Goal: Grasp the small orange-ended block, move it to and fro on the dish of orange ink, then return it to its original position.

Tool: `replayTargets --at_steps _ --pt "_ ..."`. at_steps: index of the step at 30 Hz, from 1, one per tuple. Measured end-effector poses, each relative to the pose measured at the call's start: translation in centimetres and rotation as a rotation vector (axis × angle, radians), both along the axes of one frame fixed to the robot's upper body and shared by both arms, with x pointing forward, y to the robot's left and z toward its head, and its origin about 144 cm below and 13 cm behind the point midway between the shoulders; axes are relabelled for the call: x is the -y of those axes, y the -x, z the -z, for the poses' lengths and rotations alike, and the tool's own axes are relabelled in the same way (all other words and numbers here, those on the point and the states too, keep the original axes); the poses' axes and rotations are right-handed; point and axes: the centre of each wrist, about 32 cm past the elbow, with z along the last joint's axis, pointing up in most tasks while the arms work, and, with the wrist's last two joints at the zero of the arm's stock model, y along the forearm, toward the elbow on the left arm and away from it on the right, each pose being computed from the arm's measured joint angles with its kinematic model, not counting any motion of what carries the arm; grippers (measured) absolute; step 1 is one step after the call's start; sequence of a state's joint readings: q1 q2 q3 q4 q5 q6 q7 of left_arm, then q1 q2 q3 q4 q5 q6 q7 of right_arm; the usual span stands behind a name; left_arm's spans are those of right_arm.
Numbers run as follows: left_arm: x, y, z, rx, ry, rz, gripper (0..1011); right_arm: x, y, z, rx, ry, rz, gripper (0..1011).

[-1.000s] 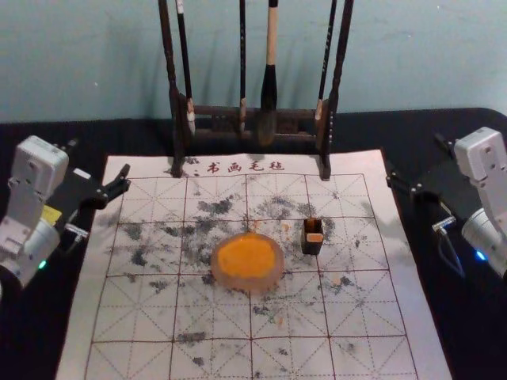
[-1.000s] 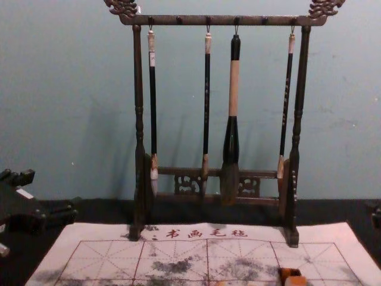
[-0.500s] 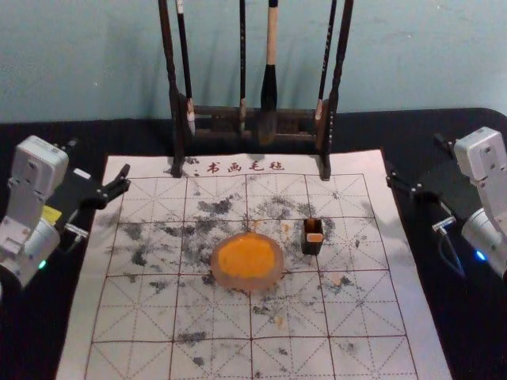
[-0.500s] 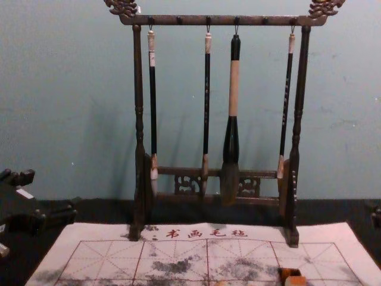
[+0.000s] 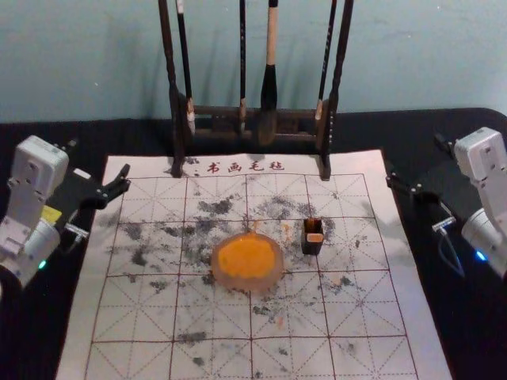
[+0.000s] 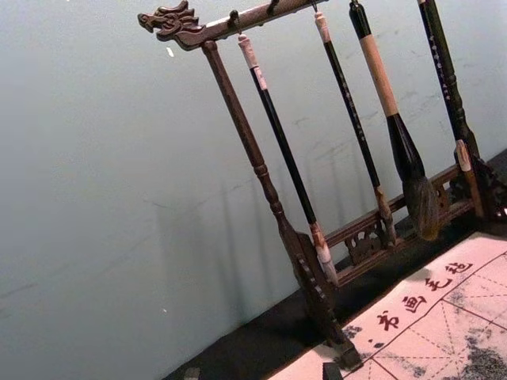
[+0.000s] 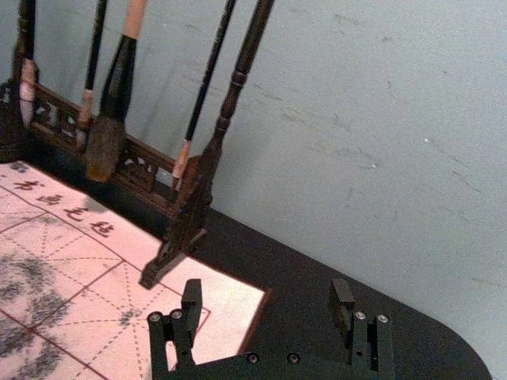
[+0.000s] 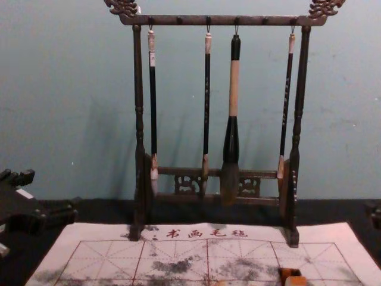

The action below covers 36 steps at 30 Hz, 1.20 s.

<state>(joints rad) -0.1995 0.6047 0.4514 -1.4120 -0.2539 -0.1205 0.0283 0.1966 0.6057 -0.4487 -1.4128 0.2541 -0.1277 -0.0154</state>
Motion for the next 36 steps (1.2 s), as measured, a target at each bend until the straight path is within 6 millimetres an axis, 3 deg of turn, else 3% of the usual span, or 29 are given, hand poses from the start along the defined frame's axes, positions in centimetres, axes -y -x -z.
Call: replayTargets --at_steps 9,21,28,36 --pt "0.0 0.0 0.0 0.000 0.000 0.000 1001 0.8 1.0 -0.2 -0.010 0.010 -0.162 1003" --pt "0.0 0.0 0.0 0.000 0.000 0.000 1001 2.6 2.6 -0.3 -0.049 0.070 -0.557 1002" --pt "0.0 0.0 0.0 0.000 0.000 0.000 1001 2.9 1.7 -0.2 -0.046 0.140 -0.714 1003" --pt "0.0 0.0 0.0 0.000 0.000 0.000 1001 1.8 -1.0 0.1 -0.048 0.229 -0.787 1002"
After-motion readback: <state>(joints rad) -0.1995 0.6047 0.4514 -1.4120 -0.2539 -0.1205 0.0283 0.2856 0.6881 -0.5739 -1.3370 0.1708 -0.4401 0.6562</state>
